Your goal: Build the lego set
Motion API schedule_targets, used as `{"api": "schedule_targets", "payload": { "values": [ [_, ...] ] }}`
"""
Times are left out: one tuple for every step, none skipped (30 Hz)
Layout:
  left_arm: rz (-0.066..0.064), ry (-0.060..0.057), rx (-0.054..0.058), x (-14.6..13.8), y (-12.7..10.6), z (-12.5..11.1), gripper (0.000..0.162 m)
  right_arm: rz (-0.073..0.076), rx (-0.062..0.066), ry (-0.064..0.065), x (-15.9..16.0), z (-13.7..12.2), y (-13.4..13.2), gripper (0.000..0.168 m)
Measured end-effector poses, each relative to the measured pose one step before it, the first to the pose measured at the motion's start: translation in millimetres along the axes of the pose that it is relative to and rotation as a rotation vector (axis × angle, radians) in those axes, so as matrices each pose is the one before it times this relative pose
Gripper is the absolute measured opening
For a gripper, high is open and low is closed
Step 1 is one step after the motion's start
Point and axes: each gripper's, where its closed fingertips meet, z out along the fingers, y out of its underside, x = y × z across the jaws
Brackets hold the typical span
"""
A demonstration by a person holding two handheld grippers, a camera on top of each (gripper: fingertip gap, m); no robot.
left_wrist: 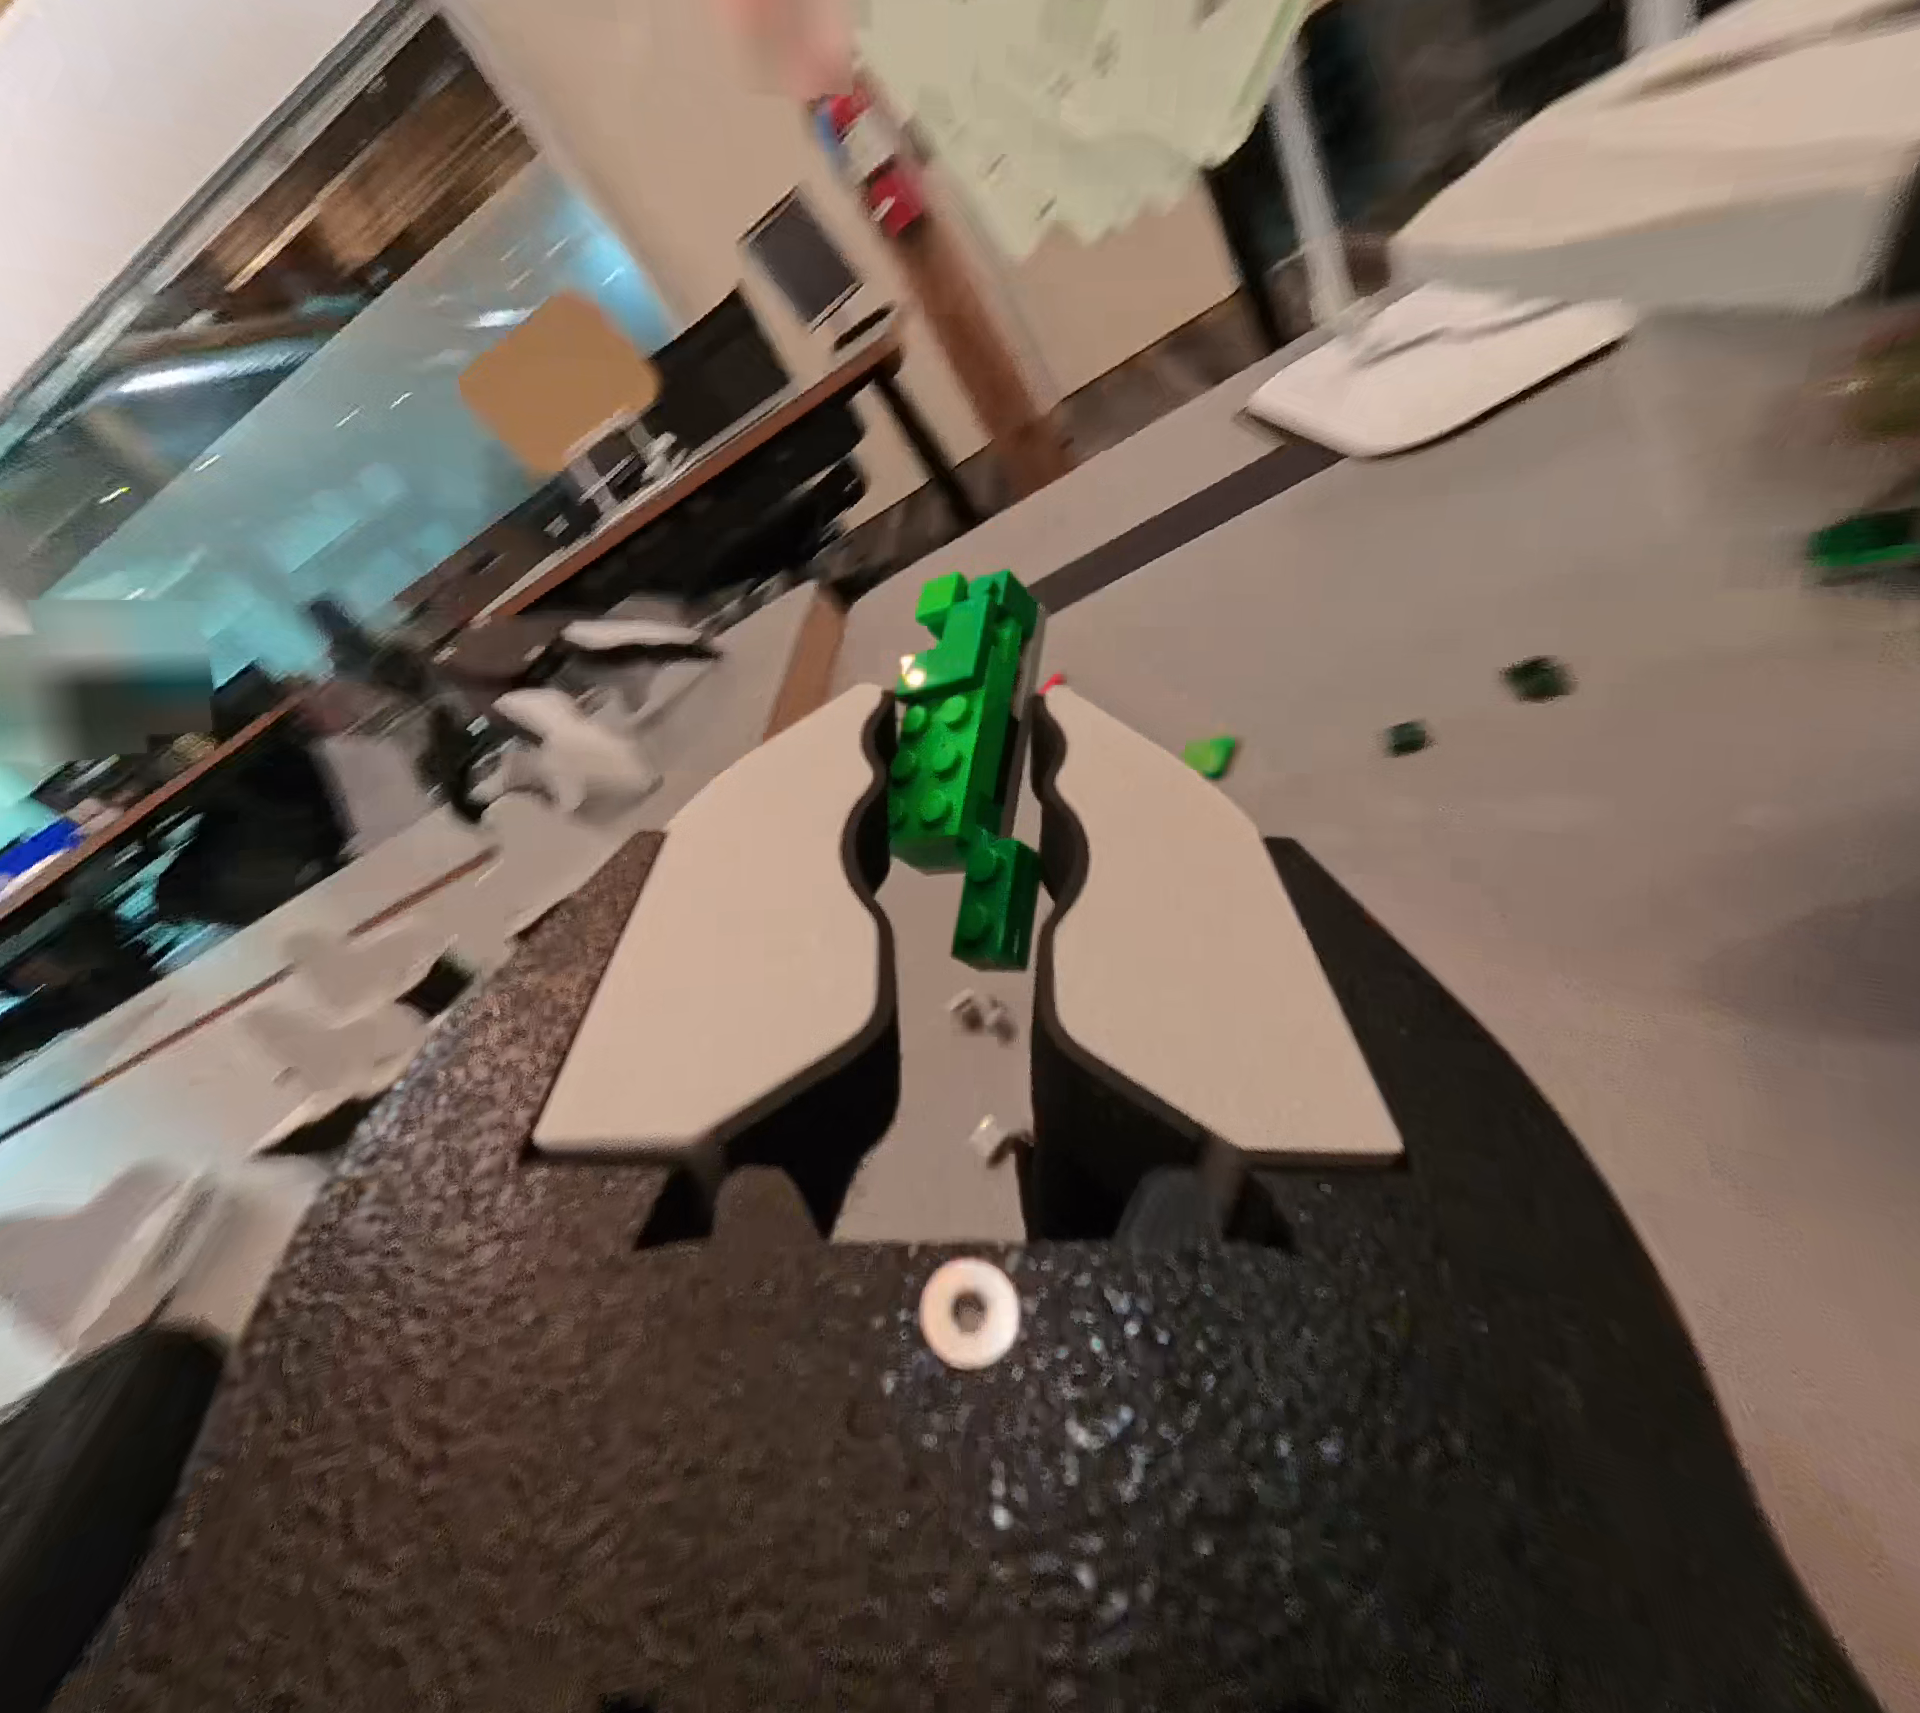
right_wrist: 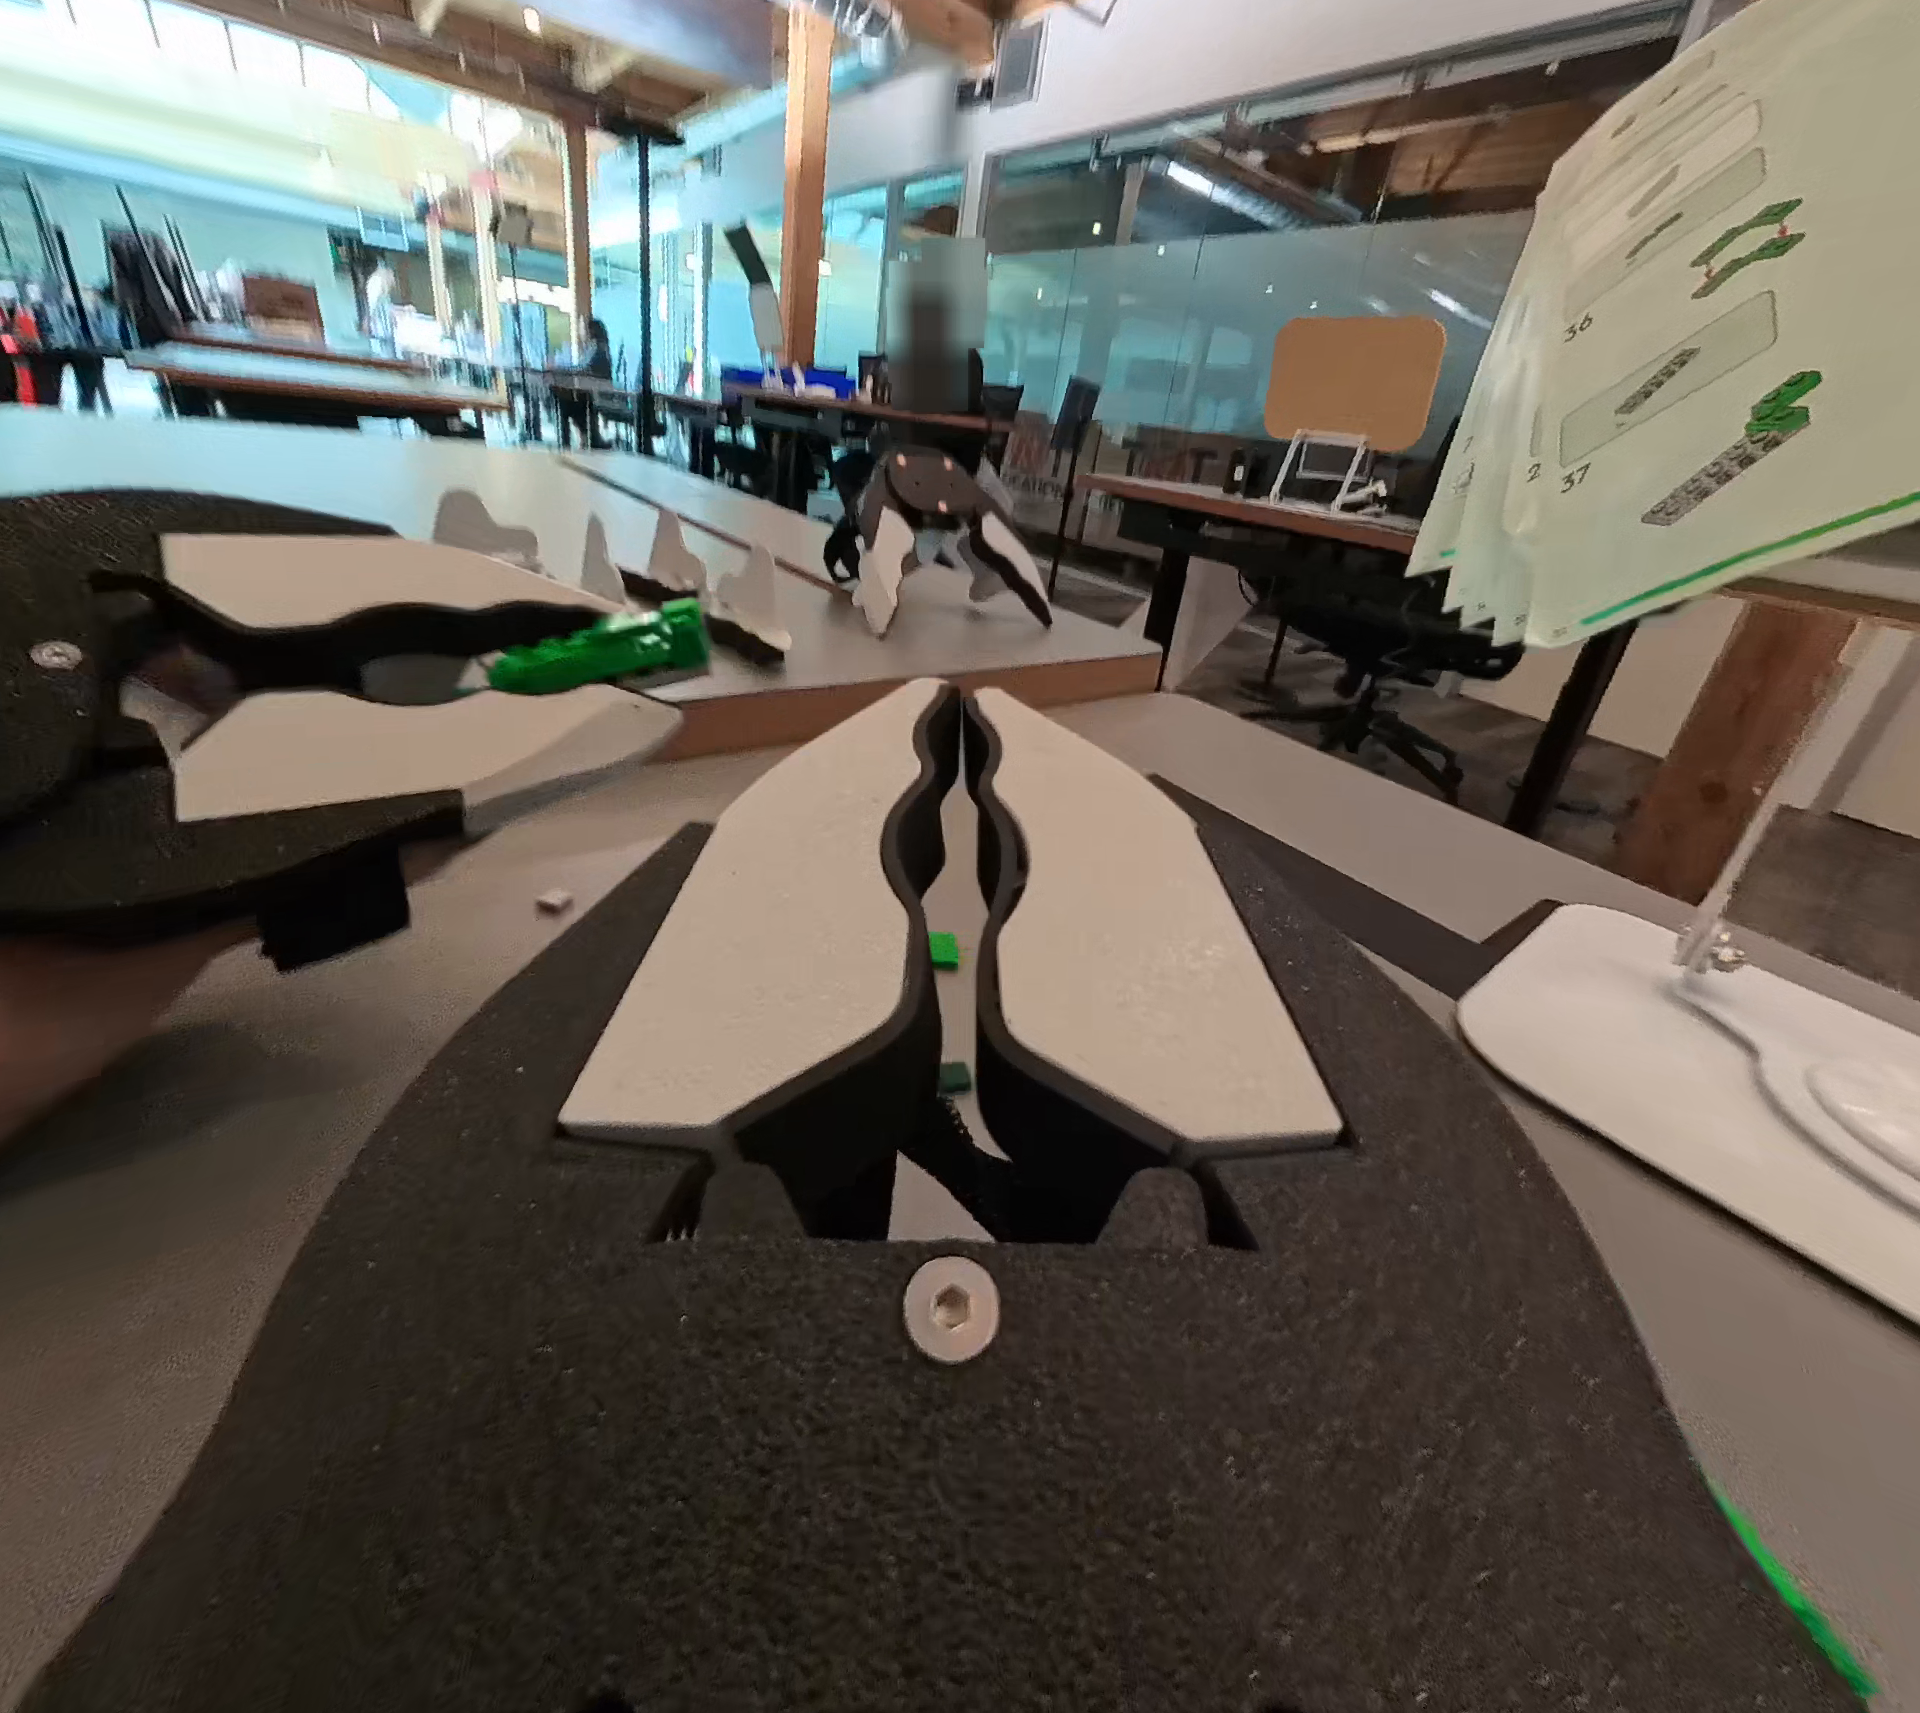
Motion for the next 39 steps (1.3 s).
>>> {"api": "schedule_targets", "payload": {
  "values": [
    [0.0069, -0.0272, -0.0288, -5.06, 4.68, 0.28, 0.024, -0.0138, -0.0288, -0.0229, 1.59, 0.78, -0.68, 0.000],
    [-0.0106, 0.0040, 0.0010, -0.45, 0.68, 0.16, 0.024, -0.0045, -0.0331, -0.0389, -0.04, 0.20, -0.53, 0.000],
    [-0.0171, 0.0036, 0.0054, -0.49, -0.47, 0.05, 0.024, 0.0118, -0.0498, -0.0331, 1.06, 0.44, 1.53, 0.000],
    [-0.0054, -0.0014, 0.0009, -1.14, -0.04, 0.14, 0.024, 0.0154, -0.0695, -0.0493, -0.88, 0.58, 3.77, 0.002],
    [0.0040, 0.0051, 0.0094, -0.08, -0.84, 0.06, 0.024, 0.0131, -0.0903, -0.0552, -1.79, 0.77, 6.13, 0.004],
    [0.0011, 0.0112, 0.0162, 0.86, -1.47, 0.01, 0.024, 0.0115, -0.0874, -0.0477, -0.99, 0.77, 6.10, 0.004],
    [-0.0033, 0.0094, 0.0130, 0.14, -1.29, -0.25, 0.024, 0.0150, -0.0561, -0.0304, 0.57, 1.20, 2.04, 0.004],
    [-0.0020, 0.0080, 0.0117, -0.39, -0.99, -0.37, 0.024, 0.0077, -0.0371, -0.0307, 0.18, 1.63, -1.16, 0.004],
    [-0.0015, 0.0103, 0.0198, -0.45, -1.55, -0.57, 0.024, -0.0067, -0.0470, -0.0196, 1.92, 2.20, -1.18, 0.004],
    [-0.0082, -0.0003, 0.0157, -2.21, -0.90, -0.65, 0.023, -0.0274, -0.0531, -0.0184, 2.38, 2.24, -0.33, 0.004],
    [-0.0129, -0.0079, 0.0047, -3.56, 0.68, -0.39, 0.024, -0.0302, -0.0735, -0.0274, 2.08, 2.58, 3.16, 0.004],
    [-0.0139, -0.0099, 0.0001, -3.86, 1.53, -0.42, 0.024, -0.0235, -0.0895, -0.0233, 3.64, 2.81, 6.39, 0.005],
    [-0.0164, -0.0166, -0.0023, -4.95, 2.01, -0.41, 0.024, -0.0168, -0.0888, -0.0452, 1.07, 2.93, 8.29, 0.003],
    [-0.0152, -0.0211, -0.0048, -5.85, 2.03, -0.71, 0.024, 0.0021, -0.0888, -0.0836, -3.66, 2.89, 9.74, 0.000],
    [-0.0085, -0.0297, -0.0082, -7.34, 2.42, -1.29, 0.024, 0.0255, -0.0779, -0.0748, -2.22, 2.59, 9.24, 0.002],
    [-0.0071, -0.0445, -0.0168, -9.83, 3.71, -1.96, 0.024, 0.0149, -0.0573, -0.0520, 0.25, 1.93, 7.45, 0.006],
    [-0.0127, -0.0486, -0.0190, -10.89, 4.16, -2.16, 0.024, -0.0159, -0.0304, -0.0156, 3.44, 0.60, 5.11, 0.009],
    [-0.0216, -0.0272, -0.0038, -8.22, 2.32, -1.69, 0.024, -0.0367, -0.0221, 0.0059, 4.77, -0.31, 4.53, 0.009],
    [-0.0333, -0.0120, 0.0042, -5.70, 0.96, -0.98, 0.024, -0.0527, -0.0311, -0.0114, 0.96, 0.09, 5.62, 0.009],
    [-0.0361, -0.0017, 0.0054, -3.62, 0.51, -0.21, 0.024, -0.0611, -0.0395, -0.0177, -1.13, 0.71, 6.51, 0.010],
    [-0.0288, 0.0074, 0.0066, -1.21, 0.23, 0.21, 0.024, -0.0515, -0.0517, 0.0003, 1.16, 1.14, 7.68, 0.011],
    [-0.0183, 0.0070, 0.0063, -0.25, -0.23, 0.33, 0.024, -0.0429, -0.0539, 0.0094, 2.49, 1.43, 7.20, 0.013],
    [-0.0074, 0.0057, 0.0074, 0.18, -0.93, 0.05, 0.024, -0.0312, -0.0405, 0.0126, 2.96, 1.97, 5.08, 0.017],
    [0.0004, 0.0029, 0.0075, 0.32, -1.26, -0.15, 0.024, -0.0101, -0.0231, 0.0155, 3.65, 2.30, 1.91, 0.021],
    [0.0039, 0.0018, 0.0052, 0.53, -1.09, -0.07, 0.024, -0.0084, -0.0123, -0.0116, -0.28, 2.77, 0.16, 0.022],
    [0.0051, 0.0059, 0.0039, 1.12, -0.83, 0.02, 0.023, -0.0220, -0.0117, -0.0213, -2.16, 2.69, -0.30, 0.023],
    [0.0030, 0.0039, 0.0021, 0.72, -0.61, 0.14, 0.023, -0.0299, -0.0199, 0.0083, 1.72, 2.30, 0.81, 0.023],
    [0.0022, -0.0001, 0.0011, 0.07, -0.42, 0.08, 0.023, -0.0258, -0.0384, 0.0138, 2.85, 2.02, 2.88, 0.021],
    [0.0012, -0.0011, 0.0017, -0.38, -0.31, -0.05, 0.024, -0.0204, -0.0392, -0.0034, 0.79, 2.32, 2.99, 0.021],
    [-0.0007, -0.0020, 0.0018, -0.87, -0.28, -0.10, 0.024, -0.0178, -0.0215, -0.0163, -1.09, 2.44, 0.84, 0.020],
    [-0.0029, -0.0045, 0.0003, -1.49, 0.14, -0.17, 0.024, -0.0209, -0.0104, -0.0147, -1.06, 2.29, -0.42, 0.019],
    [-0.0055, -0.0043, 0.0010, -1.71, 0.05, -0.27, 0.024, -0.0187, -0.0153, -0.0045, 0.57, 1.96, 0.61, 0.018],
    [-0.0084, -0.0037, 0.0020, -1.85, -0.09, -0.24, 0.024, -0.0143, -0.0204, -0.0092, -0.04, 1.82, 1.06, 0.016],
    [-0.0080, -0.0030, 0.0024, -1.78, -0.08, -0.32, 0.024, -0.0129, -0.0129, -0.0136, -0.83, 1.47, 0.22, 0.015],
    [-0.0066, -0.0042, 0.0020, -1.85, -0.09, -0.36, 0.024, -0.0107, -0.0076, -0.0061, 0.03, 1.14, -0.53, 0.014],
    [-0.0036, -0.0027, 0.0031, -1.45, -0.25, -0.33, 0.024, -0.0124, -0.0061, 0.0028, 1.06, 0.69, -0.62, 0.014],
    [-0.0006, -0.0008, 0.0056, -0.86, -0.75, -0.30, 0.023, -0.0147, -0.0018, -0.0004, 0.35, 0.14, -1.09, 0.014],
    [0.0001, 0.0034, 0.0088, -0.09, -1.17, -0.32, 0.024, -0.0089, 0.0011, 0.0012, 0.38, -0.25, -1.49, 0.013],
    [-0.0011, 0.0049, 0.0085, 0.47, -1.38, -0.14, 0.024, -0.0006, -0.0002, 0.0044, 1.08, -0.50, -1.29, 0.013]
  ]
}}
